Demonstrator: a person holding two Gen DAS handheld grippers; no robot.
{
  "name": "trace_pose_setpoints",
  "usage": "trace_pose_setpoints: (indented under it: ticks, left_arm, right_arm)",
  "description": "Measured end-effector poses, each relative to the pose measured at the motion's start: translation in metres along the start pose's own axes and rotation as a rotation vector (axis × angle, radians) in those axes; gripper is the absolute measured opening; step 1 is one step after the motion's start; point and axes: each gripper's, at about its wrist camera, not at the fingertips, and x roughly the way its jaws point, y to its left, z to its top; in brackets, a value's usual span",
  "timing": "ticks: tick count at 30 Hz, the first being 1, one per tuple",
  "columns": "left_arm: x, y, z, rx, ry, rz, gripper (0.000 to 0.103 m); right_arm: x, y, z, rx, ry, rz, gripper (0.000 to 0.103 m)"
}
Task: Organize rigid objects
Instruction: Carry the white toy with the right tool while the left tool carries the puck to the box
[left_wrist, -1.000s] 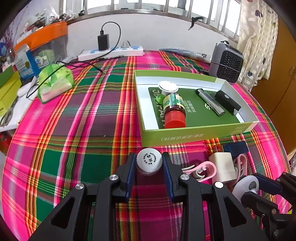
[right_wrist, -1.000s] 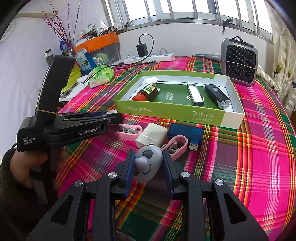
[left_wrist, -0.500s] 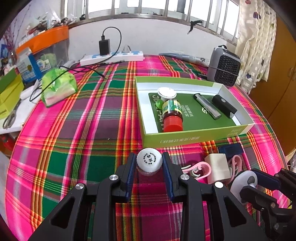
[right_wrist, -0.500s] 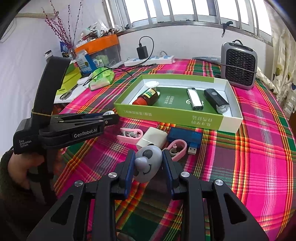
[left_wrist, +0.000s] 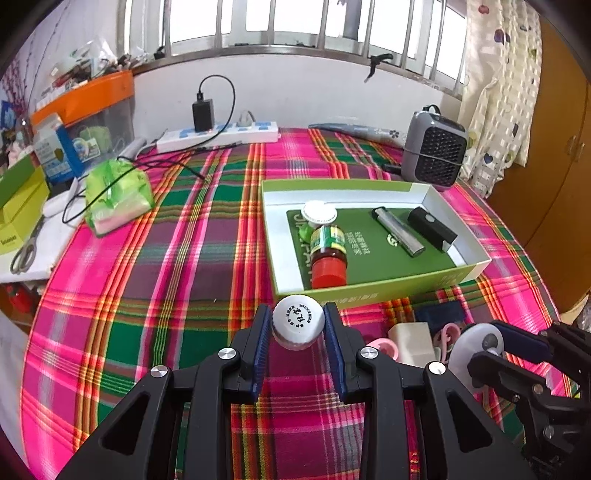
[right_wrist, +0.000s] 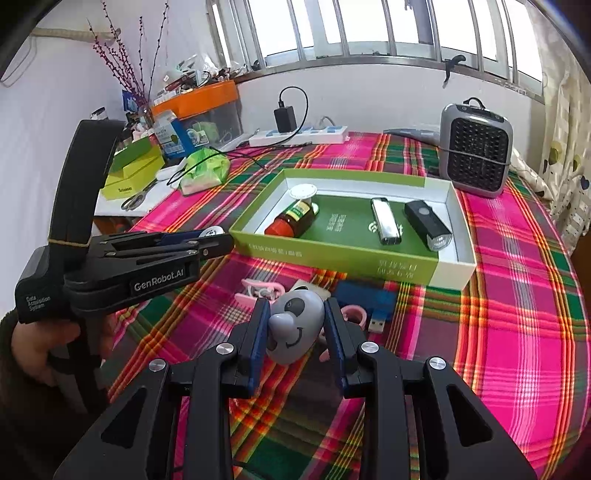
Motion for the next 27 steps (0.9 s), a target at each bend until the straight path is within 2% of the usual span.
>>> trace_pose_setpoints:
  ticks: [12,27]
  left_arm:
    - [0.004,-0.009,0.019,0.025,-0.011,-0.022,0.028]
    - [0.023,-0.025,0.044,0.05,-0.003,-0.062,0.028]
  right_arm:
    - [-0.001,-0.019,0.029,0.024,-0.031,-0.017,0.031]
    - [0.021,-0.052,0.068,0.047,-0.023,-0.059,0.031]
